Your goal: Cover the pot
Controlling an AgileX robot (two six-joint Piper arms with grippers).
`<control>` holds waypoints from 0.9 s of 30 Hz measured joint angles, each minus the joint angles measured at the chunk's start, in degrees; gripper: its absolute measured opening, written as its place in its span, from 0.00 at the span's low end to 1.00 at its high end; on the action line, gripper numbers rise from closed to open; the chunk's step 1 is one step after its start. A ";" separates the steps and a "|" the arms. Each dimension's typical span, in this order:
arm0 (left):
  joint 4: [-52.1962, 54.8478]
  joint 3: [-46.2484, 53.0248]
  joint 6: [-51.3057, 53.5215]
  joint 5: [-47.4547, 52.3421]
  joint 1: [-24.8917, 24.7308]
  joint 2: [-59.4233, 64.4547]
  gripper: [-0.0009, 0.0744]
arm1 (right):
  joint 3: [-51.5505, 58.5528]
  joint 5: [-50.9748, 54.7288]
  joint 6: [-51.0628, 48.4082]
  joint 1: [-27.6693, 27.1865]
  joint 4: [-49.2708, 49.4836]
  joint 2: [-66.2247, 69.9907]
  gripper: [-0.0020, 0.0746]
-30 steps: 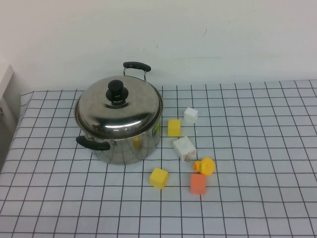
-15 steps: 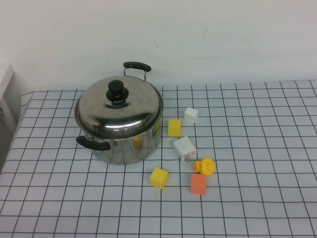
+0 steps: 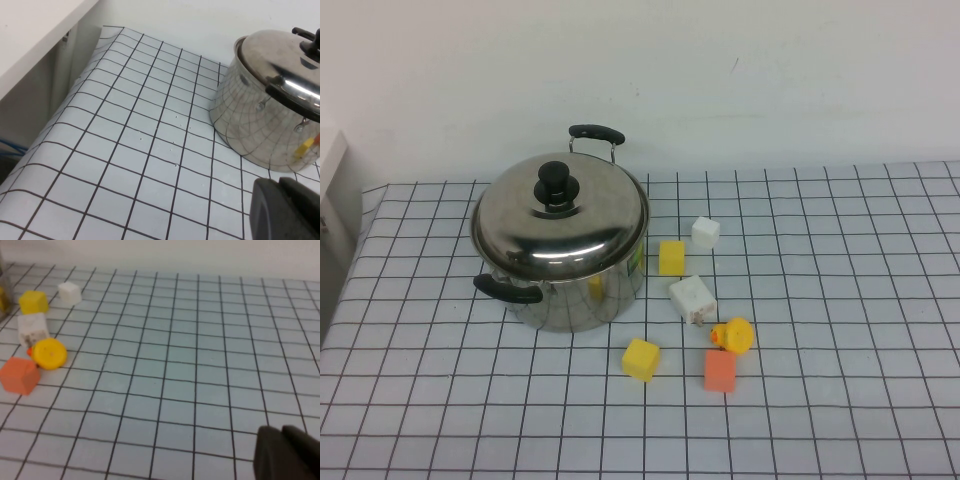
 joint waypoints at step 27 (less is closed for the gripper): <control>0.00 0.00 -0.17 0.00 0.00 0.00 0.01 | 0.54 -2.53 -10.24 -6.79 7.56 0.00 0.04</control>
